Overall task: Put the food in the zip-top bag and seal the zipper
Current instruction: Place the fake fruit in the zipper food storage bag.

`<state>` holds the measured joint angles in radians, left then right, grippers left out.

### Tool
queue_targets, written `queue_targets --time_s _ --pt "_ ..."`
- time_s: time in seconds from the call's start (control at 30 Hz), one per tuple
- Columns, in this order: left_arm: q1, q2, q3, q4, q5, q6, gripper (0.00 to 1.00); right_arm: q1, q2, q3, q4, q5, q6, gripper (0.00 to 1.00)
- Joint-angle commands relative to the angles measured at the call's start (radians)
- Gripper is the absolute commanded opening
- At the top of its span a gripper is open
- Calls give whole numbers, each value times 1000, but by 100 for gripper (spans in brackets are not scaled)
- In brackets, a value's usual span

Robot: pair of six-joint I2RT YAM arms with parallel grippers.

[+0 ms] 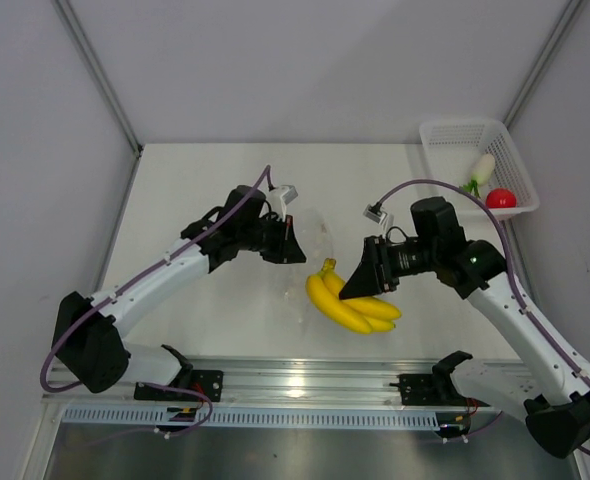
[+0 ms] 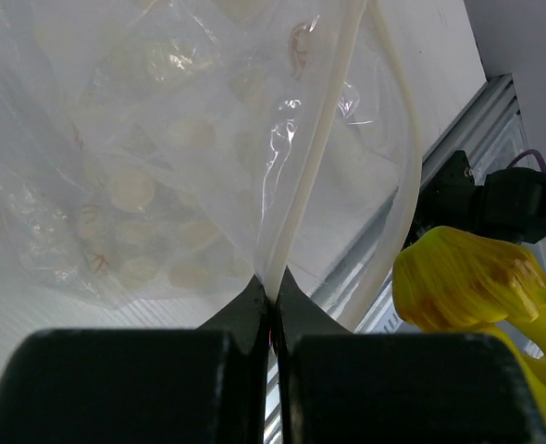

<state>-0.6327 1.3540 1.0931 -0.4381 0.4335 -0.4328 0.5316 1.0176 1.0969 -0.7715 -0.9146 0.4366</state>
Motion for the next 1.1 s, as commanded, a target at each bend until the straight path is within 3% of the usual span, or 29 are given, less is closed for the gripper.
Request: queue_targets --time_s 0.0,0.17,0.37,0.7,0.97,1.07 --pt "-5 -58 -28 65 42 29 0 11 21 23 86 -104 14 0" --pt "-18 -81 -42 58 36 28 0 25 41 8 158 -155 59 0" --pt "-39 -107 -53 59 36 16 1 25 105 11 95 -73 18 0" --pt "-71 -116 -53 12 4 -33 0 53 185 86 -147 238 -151 0" --pt "-154 -72 42 -80 -41 -118 1 189 263 176 -216 636 -90 0" --pt "-173 -49 63 -86 -21 -138 1 257 288 195 -203 715 -79 0"
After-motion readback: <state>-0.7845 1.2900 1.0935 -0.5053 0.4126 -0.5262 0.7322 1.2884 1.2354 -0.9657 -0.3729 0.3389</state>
